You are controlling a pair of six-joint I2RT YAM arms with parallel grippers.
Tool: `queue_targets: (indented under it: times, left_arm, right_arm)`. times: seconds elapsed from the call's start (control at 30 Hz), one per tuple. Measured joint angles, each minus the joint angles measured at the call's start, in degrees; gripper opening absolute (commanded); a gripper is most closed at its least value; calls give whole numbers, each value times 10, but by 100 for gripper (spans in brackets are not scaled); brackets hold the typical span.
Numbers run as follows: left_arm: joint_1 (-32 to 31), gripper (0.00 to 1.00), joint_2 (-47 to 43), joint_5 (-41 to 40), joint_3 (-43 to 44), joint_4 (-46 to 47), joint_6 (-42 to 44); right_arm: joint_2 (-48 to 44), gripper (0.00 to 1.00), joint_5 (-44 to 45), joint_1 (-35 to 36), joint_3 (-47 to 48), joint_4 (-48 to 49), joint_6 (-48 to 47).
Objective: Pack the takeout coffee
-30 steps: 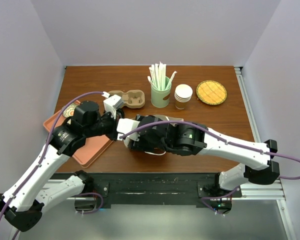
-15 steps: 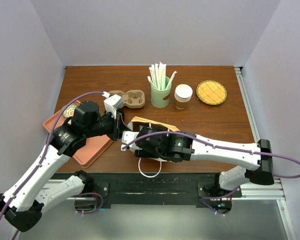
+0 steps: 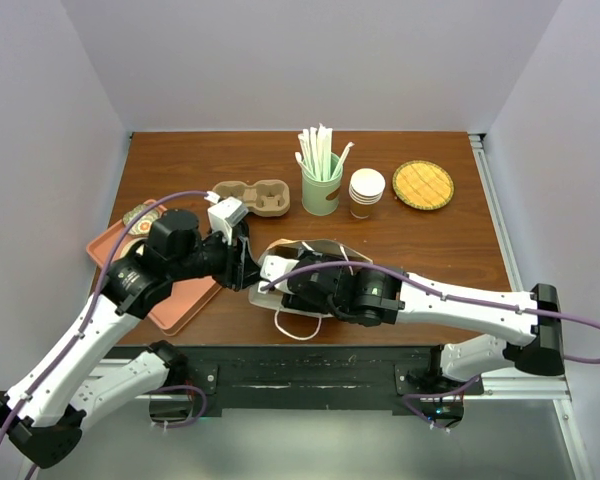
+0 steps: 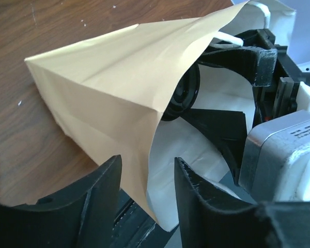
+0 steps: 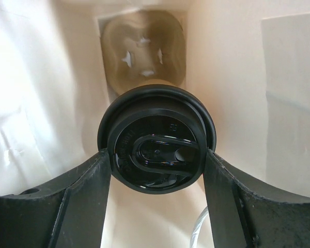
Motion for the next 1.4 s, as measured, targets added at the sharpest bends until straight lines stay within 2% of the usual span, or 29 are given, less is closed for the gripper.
queue_targets:
  times: [0.23, 0.57, 0.63, 0.67, 0.7, 0.8, 0.83, 0.97, 1.2, 1.4]
  left_arm:
    - [0, 47, 2, -40, 0, -24, -27]
    - [0, 47, 51, -63, -2, 4, -34]
    - [0, 43, 59, -65, -2, 12, -33]
    - [0, 40, 62, -65, -2, 17, -32]
    - [0, 25, 66, -64, -2, 24, -31]
    - [0, 2, 76, -58, -2, 42, -23]
    - [0, 0, 78, -53, -2, 46, -20]
    - [-4, 0, 63, -43, -14, 71, -19]
    - [-19, 0, -76, -19, -129, 139, -51]
    - [-34, 0, -101, -18, -164, 153, -64]
  right_arm:
    - [5, 41, 10, 0, -4, 15, 24]
    - [-22, 41, -2, 0, -39, 26, 25]
    - [-27, 41, -5, 0, -40, 26, 25]
    - [-30, 41, -6, 0, -41, 26, 25]
    - [-31, 41, -6, 0, -41, 26, 25]
    - [-33, 41, -7, 0, -41, 26, 25]
    - [-34, 41, -7, 0, -41, 26, 26]
    - [-46, 42, -5, 0, -50, 25, 25]
    - [-100, 42, -5, 0, -107, 18, 10]
    - [-98, 41, 2, 0, -107, 10, 26]
